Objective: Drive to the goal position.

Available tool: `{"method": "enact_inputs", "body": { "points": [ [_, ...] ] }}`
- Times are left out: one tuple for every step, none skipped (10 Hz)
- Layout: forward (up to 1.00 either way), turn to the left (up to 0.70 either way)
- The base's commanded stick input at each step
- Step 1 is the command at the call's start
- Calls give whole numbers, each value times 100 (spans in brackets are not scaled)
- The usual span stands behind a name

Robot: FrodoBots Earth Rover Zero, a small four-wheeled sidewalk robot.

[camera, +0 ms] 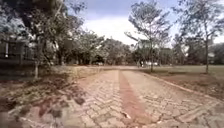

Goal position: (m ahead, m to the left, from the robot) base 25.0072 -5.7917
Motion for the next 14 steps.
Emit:
{"method": "enact_inputs", "body": {
  "points": [
    [85, 0],
    [85, 0],
    [85, 0],
    [85, 0],
    [85, 0],
    [85, 0],
    [85, 0],
    [85, 0],
    [85, 0],
    [85, 0],
    [85, 0],
    [85, 0],
    [85, 0],
    [85, 0]
  ]
}}
